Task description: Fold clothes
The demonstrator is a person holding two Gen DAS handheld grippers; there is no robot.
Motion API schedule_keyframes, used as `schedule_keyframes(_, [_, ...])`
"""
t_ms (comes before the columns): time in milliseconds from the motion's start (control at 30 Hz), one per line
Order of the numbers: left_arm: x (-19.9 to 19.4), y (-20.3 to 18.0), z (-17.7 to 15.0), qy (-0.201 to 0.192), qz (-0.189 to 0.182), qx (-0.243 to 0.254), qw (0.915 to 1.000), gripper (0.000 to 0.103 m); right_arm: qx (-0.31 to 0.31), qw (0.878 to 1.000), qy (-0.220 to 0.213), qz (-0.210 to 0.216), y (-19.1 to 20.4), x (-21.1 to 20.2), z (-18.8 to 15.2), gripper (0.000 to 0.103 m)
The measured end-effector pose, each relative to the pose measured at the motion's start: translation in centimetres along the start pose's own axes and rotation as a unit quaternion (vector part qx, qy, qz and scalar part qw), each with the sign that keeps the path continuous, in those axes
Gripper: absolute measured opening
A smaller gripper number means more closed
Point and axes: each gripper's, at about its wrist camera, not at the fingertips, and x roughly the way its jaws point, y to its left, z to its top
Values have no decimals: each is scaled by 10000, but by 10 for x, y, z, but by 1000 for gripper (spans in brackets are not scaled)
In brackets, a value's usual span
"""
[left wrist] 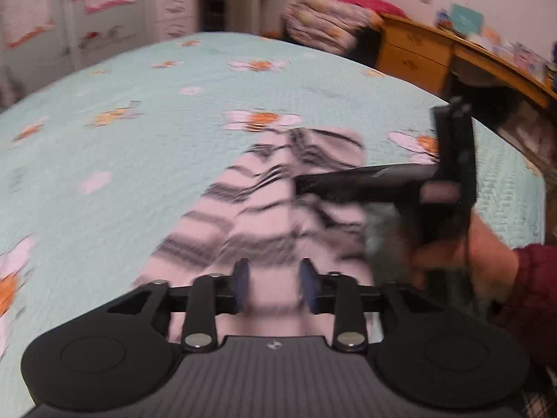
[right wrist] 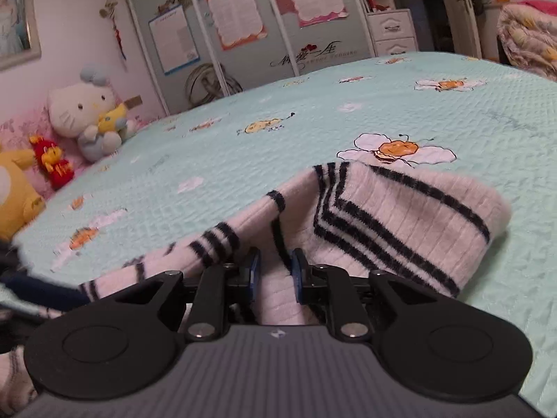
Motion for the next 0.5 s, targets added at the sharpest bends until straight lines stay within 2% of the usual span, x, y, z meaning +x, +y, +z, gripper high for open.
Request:
schedule_keyframes(33, [-8, -1, -13, -6, 218, 66, 9997, 48, 146, 9999, -5, 64, 1, -6, -1, 23])
schedule_keyframes(100, [-24, -2, -39, -18, 652, 199, 9977, 51, 438, 9989, -16, 193, 2, -17, -4, 27])
schedule_keyframes(167, [-30, 2, -58, 164, 815, 186, 9964, 51, 729, 9968, -27, 321, 3, -28, -6, 29])
schedule_keyframes(267, [-49, 17, -82, 306, 686, -356, 9965, 51, 1165, 9919, -43, 513, 5, -45, -9, 29])
schedule_keyframes(333, [-59, 26, -94, 282, 831, -624, 9942, 51, 1381, 9872, -9, 798, 12, -53, -14, 30])
schedule_keyframes(433, [-62, 37, -105, 260, 1322, -834, 9874, 51, 1514, 9788, 128, 1376, 31, -52, -22, 32])
schedule_keyframes(500, [-66, 48, -108, 227, 1461, -1009, 9838, 51, 1596, 9751, 99, 1536, 37, -49, -21, 32])
